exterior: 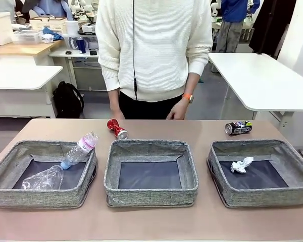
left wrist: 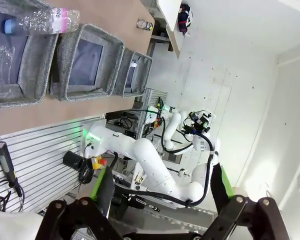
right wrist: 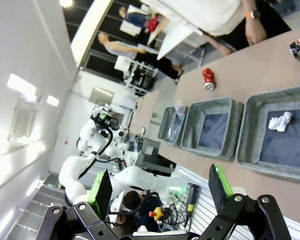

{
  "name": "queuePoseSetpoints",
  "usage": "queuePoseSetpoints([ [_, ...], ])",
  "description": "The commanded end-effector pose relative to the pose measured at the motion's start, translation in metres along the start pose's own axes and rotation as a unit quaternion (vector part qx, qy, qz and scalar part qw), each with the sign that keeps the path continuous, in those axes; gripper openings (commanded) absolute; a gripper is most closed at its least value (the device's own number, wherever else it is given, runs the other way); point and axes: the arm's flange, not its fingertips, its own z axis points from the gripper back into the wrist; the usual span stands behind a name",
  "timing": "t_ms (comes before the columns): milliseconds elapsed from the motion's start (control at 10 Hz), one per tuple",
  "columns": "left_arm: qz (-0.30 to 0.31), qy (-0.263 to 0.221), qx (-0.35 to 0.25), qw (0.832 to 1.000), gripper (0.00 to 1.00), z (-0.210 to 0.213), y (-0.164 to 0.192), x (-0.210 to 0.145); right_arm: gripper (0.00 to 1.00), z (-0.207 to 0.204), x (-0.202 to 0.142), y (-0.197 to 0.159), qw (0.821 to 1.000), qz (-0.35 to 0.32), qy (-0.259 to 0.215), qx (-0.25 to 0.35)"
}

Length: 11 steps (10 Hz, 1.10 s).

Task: Sort the waste into the appropriate baskets.
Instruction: Pick up the waste item pointed out by the person.

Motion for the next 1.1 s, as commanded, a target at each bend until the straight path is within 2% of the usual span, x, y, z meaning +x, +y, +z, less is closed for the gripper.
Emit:
queuePoseSetpoints([
  [0,-0.010,-0.002,-0.009,1.000,1.00,0.0019,-0.0016,-0.0002,1.00,-0.0011,-0.0012,0.0012,1.000,0.005,-0.003,0.006],
  [1000,-0.010,-0.002,-0.009,1.000,1.00,0.0019,-0.0016,-0.0002,1.00,-0.0011,-0.0012,0.0012,1.000,0.005,-0.003,0.006],
])
